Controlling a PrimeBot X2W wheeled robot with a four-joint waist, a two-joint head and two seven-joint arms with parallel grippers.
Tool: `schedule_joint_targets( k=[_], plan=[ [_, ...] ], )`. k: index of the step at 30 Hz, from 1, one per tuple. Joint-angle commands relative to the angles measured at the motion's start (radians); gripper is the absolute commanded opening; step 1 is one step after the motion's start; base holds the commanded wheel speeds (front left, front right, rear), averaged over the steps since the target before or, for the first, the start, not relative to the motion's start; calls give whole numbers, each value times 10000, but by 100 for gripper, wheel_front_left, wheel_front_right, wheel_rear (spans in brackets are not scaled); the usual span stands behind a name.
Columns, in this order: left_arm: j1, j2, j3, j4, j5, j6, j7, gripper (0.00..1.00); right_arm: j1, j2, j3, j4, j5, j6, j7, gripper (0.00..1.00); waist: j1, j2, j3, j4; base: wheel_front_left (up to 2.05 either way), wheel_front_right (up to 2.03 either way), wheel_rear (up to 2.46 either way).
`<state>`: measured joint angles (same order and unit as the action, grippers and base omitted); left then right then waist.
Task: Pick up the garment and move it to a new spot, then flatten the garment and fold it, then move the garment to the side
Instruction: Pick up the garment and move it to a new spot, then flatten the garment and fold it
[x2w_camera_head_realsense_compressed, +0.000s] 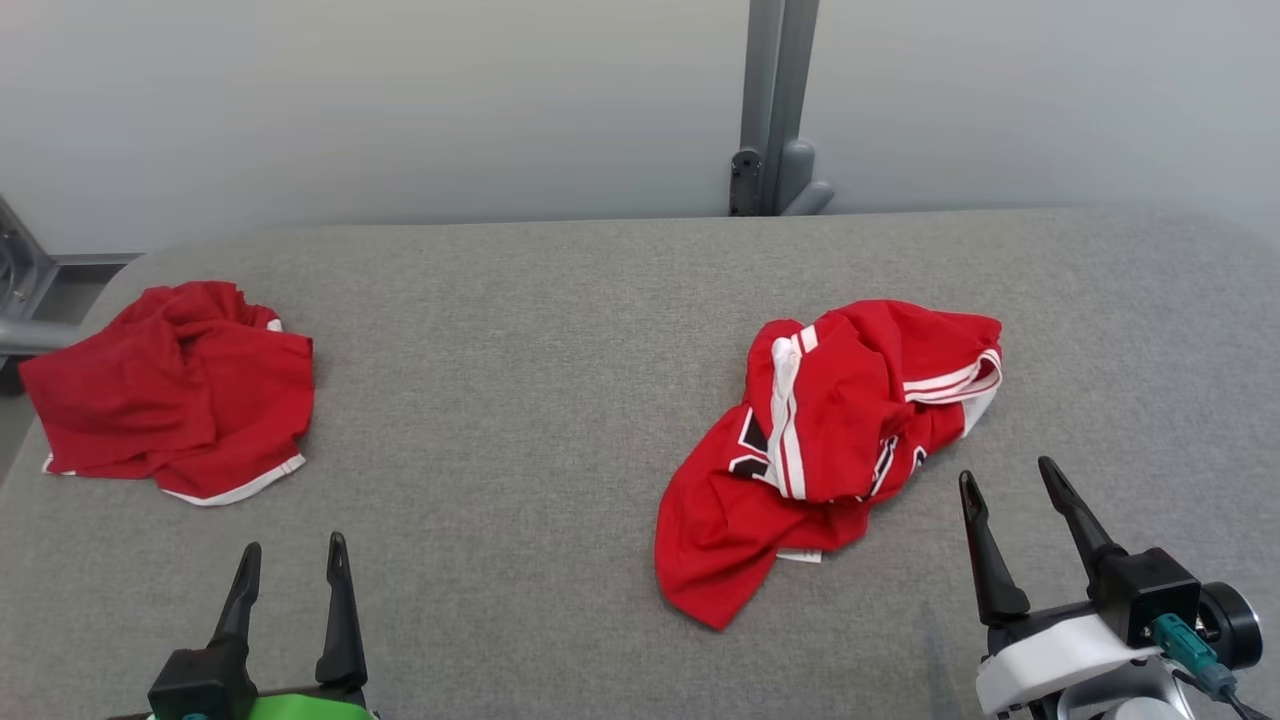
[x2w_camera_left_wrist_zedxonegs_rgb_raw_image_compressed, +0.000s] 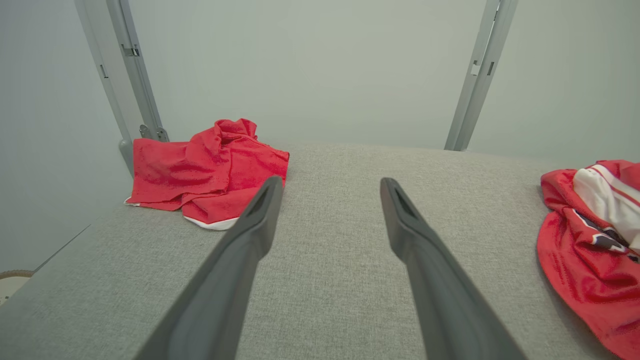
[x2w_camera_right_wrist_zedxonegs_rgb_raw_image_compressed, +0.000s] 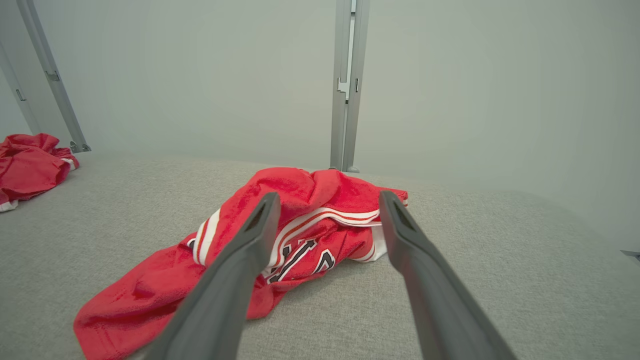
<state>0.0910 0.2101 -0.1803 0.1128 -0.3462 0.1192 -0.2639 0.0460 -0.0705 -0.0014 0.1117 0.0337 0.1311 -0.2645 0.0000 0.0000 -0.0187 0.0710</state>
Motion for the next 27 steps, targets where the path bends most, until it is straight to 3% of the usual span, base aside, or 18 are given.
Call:
schedule_joint_targets(
  k=[1, 7, 13, 27],
  plan=[
    [224, -111, 206, 54, 232, -185, -7, 100, 171, 12, -1, 80, 60, -6, 1, 100, 0, 0, -301, 340, 0, 0, 0],
    [241, -598, 1026, 233, 742, -1096, -7, 100, 372, 113, -218, 232, 114, -6, -1, 100, 0, 0, -326, 362, 0, 0, 0],
    [158, -985, 1649, 425, 1197, -1717, -7, 100, 445, 166, -309, 266, 160, -6, -1, 100, 0, 0, -344, 172, 0, 0, 0],
    [-16, -1417, 2295, 604, 1754, -2265, -8, 100, 184, 194, -219, 342, 267, -7, -1, 100, 0, 0, -269, -146, 0, 0, 0]
  ],
)
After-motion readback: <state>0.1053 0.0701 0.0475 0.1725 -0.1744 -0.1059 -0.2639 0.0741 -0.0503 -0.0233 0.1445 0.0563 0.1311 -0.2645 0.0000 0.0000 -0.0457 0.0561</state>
